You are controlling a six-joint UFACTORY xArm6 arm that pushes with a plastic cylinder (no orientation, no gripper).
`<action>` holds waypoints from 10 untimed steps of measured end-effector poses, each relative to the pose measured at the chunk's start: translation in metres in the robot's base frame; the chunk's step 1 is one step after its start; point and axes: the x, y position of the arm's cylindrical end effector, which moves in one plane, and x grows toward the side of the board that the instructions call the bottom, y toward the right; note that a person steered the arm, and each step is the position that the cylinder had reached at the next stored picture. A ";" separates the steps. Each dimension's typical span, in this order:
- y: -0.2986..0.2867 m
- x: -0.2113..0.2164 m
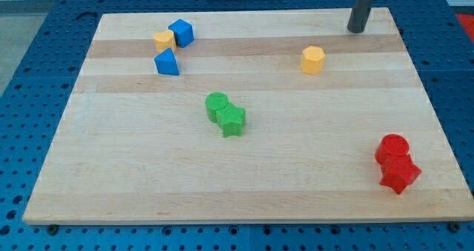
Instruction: Push the yellow hexagon towards center
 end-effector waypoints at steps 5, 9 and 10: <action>-0.087 0.075; -0.144 0.167; -0.159 0.202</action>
